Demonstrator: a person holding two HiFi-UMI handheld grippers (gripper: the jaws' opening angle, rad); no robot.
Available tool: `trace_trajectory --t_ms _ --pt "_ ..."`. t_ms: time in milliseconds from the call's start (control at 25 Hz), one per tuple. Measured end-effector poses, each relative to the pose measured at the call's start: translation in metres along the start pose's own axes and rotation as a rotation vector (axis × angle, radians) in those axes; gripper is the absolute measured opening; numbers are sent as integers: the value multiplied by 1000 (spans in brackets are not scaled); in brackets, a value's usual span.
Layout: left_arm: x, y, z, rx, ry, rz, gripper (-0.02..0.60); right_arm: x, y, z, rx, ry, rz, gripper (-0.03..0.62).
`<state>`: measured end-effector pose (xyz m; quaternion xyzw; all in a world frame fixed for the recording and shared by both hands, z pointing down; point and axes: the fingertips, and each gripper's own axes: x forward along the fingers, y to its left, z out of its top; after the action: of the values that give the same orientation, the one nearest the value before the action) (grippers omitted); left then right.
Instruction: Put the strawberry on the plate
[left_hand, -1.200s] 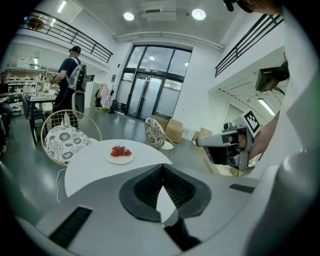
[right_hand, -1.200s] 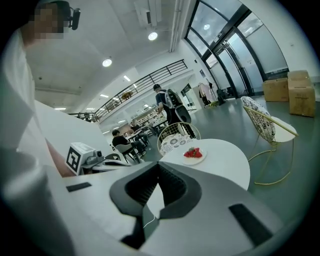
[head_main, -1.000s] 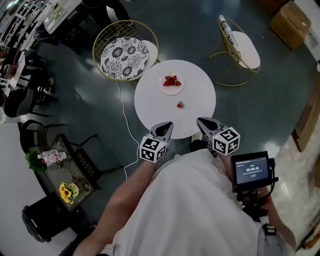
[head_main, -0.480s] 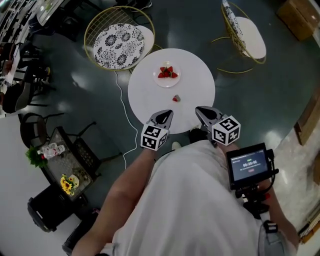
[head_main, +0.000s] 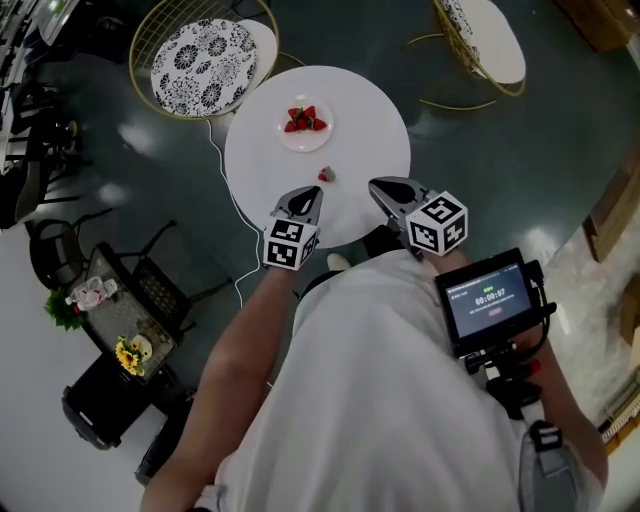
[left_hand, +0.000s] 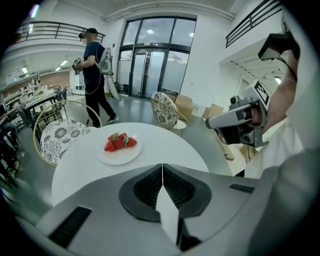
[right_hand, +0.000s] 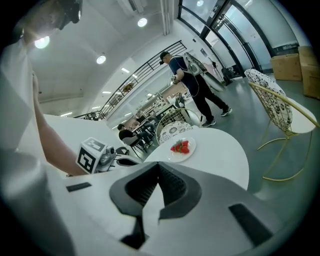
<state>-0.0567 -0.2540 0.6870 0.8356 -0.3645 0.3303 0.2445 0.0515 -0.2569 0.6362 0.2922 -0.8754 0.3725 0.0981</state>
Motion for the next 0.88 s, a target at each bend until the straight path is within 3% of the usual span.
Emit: trace_trajectory --t_ms 320,440,520,600,880 --pt "9 -8 -16 76 85 -32 9 -3 4 -6 23 12 16 6" --pt "12 -9 -21 143 152 -48 9 -3 6 -7 29 15 19 6" --pt "17 -8 -25 220 194 -58 52 -1 6 -5 34 12 20 6" --pt "21 -7 -27 283 226 -65 57 -2 7 -4 42 9 18 6" --pt "38 -3 -39 397 333 -110 132 -9 -3 -8 75 -4 -19 6"
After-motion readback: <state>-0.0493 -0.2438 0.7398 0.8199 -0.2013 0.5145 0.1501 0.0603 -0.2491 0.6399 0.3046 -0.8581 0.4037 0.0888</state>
